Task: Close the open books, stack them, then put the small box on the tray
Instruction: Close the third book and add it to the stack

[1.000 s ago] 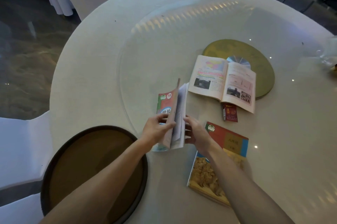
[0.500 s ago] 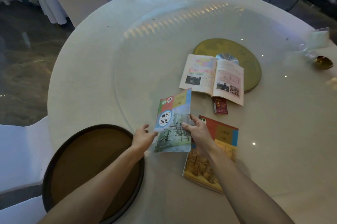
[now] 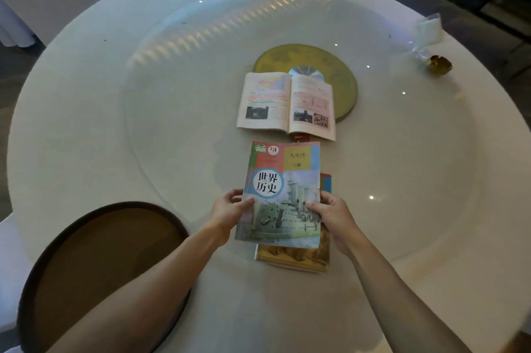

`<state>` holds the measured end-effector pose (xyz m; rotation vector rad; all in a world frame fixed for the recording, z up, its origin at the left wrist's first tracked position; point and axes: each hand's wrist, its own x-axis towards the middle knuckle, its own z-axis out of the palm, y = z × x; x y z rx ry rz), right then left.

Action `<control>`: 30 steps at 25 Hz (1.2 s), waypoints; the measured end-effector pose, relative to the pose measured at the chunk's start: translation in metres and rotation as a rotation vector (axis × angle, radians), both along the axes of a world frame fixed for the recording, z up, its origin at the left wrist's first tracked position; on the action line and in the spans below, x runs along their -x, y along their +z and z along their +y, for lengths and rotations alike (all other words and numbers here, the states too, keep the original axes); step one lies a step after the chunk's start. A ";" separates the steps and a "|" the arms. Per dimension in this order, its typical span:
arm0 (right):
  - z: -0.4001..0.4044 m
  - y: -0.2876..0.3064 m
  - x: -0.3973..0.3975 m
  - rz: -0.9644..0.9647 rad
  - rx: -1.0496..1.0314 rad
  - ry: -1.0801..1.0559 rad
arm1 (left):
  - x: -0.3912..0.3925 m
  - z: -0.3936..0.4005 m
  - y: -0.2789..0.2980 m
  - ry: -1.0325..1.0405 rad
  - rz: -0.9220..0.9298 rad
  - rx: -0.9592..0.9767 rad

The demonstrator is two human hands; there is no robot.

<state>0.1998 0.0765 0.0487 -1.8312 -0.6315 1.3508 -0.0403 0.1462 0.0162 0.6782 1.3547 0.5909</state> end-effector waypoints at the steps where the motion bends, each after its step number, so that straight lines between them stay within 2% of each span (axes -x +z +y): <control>1: -0.007 -0.008 -0.006 -0.041 0.034 -0.006 | -0.007 -0.004 -0.004 -0.029 0.014 -0.004; 4: -0.024 -0.031 -0.018 -0.146 0.108 0.002 | -0.025 -0.017 -0.017 -0.085 0.091 -0.016; 9: -0.040 -0.056 -0.021 -0.295 0.204 -0.013 | -0.045 -0.036 -0.029 -0.250 0.328 -0.167; 11: -0.043 -0.061 -0.021 -0.359 0.233 0.044 | -0.047 -0.040 -0.031 -0.318 0.474 -0.247; 15: -0.044 -0.063 -0.017 -0.603 0.248 0.181 | -0.045 -0.039 -0.037 -0.536 0.818 -0.445; 19: -0.047 -0.064 -0.009 -0.804 0.303 0.250 | -0.048 -0.036 -0.047 -0.588 0.809 -0.425; 26: -0.045 -0.065 -0.008 -0.713 0.328 0.163 | -0.045 -0.038 -0.047 -0.643 0.778 -0.445; 30: -0.040 -0.062 -0.016 -0.595 0.345 0.089 | -0.044 -0.032 -0.046 -0.652 0.711 -0.391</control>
